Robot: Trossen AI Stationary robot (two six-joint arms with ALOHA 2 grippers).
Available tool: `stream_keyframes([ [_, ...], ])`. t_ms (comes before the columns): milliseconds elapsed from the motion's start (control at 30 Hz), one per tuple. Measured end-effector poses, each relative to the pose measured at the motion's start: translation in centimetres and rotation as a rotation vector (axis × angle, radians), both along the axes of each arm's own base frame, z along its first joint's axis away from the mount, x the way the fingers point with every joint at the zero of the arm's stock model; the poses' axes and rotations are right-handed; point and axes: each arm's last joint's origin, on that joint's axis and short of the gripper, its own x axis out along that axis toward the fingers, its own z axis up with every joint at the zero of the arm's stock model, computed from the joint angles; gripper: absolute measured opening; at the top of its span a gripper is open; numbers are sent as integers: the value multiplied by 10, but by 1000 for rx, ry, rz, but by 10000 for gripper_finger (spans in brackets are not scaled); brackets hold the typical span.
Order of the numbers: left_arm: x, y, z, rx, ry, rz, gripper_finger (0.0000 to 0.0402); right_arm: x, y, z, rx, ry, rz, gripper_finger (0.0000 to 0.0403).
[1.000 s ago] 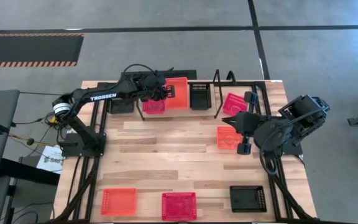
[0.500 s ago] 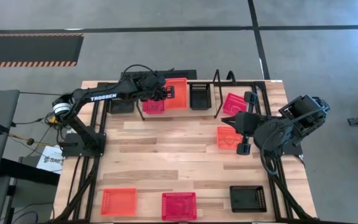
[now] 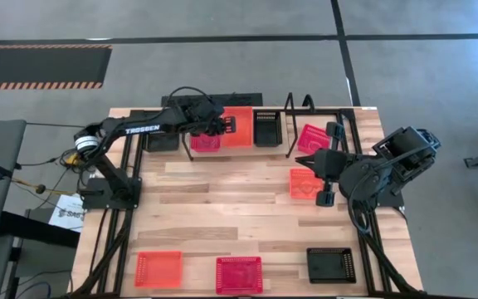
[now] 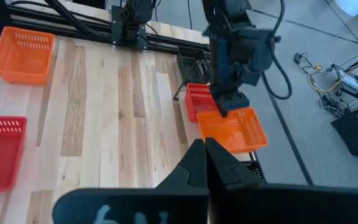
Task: Stack baskets on shelf by color
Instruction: Put the middle orange bin on the shelf
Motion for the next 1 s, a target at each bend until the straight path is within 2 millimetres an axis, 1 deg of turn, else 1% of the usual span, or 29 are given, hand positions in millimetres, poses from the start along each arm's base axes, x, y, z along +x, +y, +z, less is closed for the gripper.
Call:
stream_keyframes([
  [100, 5, 2, -11, -11, 29, -8, 0, 0, 0, 0, 0, 1, 0, 2],
  [167, 9, 4, -12, -3, 4, -8, 0, 0, 0, 0, -1, 3, 1, 2],
  [267, 5, 8, -9, -1, 7, 5, 0, -1, 0, 0, -1, 5, 3, 2],
  [333, 1, 11, -11, -17, 44, 14, 0, -1, 2, 0, -1, 5, 9, 3],
  [467, 0, 12, -13, -26, 48, 15, 0, -1, 1, 0, -5, 8, 9, 2],
  [600, 2, 11, -20, -64, 68, -2, 0, -1, 1, 0, -11, 10, 12, 3],
  [667, 6, 13, -24, -75, 50, -7, 0, -1, 1, 0, -11, 10, 12, 3],
  [800, 10, 14, -37, -121, 75, -14, 0, -1, 1, 0, -11, 11, 13, 2],
  [900, 12, 14, -40, -127, 72, -22, 0, -1, 1, 0, -11, 11, 13, 4],
  [1000, 14, 15, -38, -99, 53, -23, 0, -1, 1, 0, -12, 12, 13, 3],
])
